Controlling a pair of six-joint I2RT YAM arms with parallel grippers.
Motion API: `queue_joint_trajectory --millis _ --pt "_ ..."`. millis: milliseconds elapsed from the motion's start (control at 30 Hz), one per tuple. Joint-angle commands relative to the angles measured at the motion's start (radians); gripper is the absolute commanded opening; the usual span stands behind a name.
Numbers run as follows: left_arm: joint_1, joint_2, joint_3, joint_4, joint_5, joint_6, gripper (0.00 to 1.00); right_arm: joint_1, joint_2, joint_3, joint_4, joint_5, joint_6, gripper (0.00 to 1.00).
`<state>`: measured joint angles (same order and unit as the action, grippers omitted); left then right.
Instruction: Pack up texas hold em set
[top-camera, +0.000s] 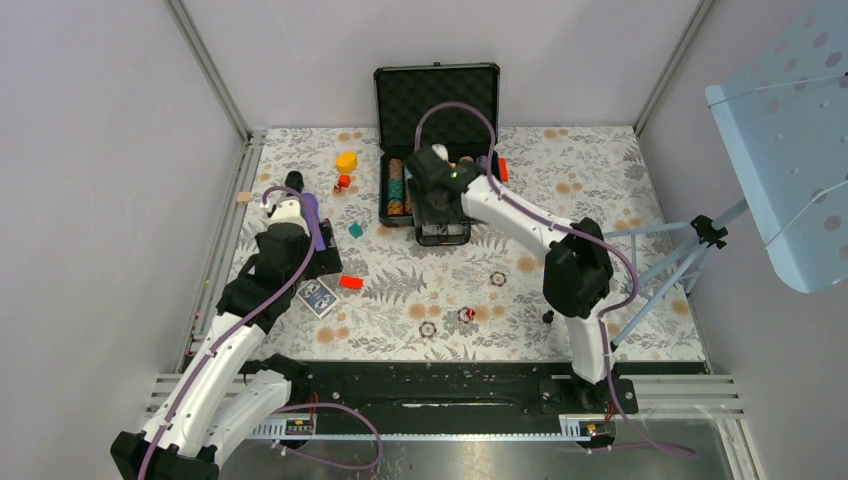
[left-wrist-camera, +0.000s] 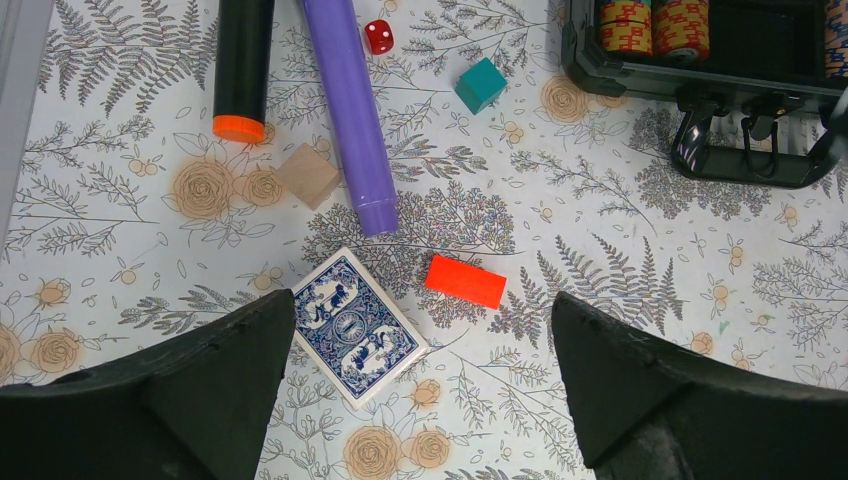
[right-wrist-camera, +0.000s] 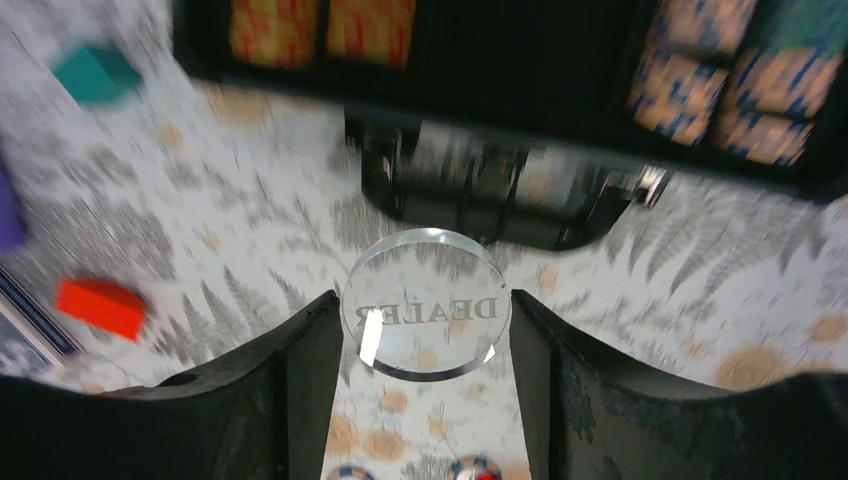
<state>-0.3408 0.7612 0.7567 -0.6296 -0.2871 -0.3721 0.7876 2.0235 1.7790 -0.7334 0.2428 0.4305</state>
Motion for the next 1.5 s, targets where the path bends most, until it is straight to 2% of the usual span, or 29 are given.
queue_joint_trajectory --millis 0,200,267,400,500,667,1167,1333,1467 --pt "-0.003 -0.008 0.009 0.039 0.012 0.012 0.99 -0.085 0.118 0.277 -0.096 0.007 -0.088 0.55" --pt "-0.001 -0.001 0.008 0.041 0.019 0.012 0.99 -0.164 0.402 0.767 -0.226 0.008 -0.137 0.56" --pt "-0.002 0.001 0.008 0.041 0.018 0.013 0.99 -0.191 0.455 0.840 -0.198 -0.002 -0.126 0.56" --pt "-0.002 0.002 0.007 0.042 0.018 0.013 0.99 -0.234 0.456 0.765 -0.028 -0.023 -0.109 0.55" --pt "-0.003 0.005 0.007 0.045 0.018 0.015 0.99 -0.246 0.483 0.775 0.050 -0.032 -0.117 0.54" --pt "0.000 0.009 0.007 0.045 0.019 0.016 0.99 -0.249 0.534 0.813 0.130 -0.031 -0.115 0.58" --pt "0.000 0.010 0.006 0.042 0.012 0.016 0.99 -0.258 0.588 0.786 0.258 0.015 -0.020 0.60" --pt "0.002 0.005 0.006 0.041 0.002 0.016 0.99 -0.264 0.588 0.782 0.261 0.014 -0.002 0.71" --pt "0.002 0.004 0.006 0.041 0.003 0.016 0.99 -0.268 0.581 0.769 0.268 -0.009 -0.009 0.90"
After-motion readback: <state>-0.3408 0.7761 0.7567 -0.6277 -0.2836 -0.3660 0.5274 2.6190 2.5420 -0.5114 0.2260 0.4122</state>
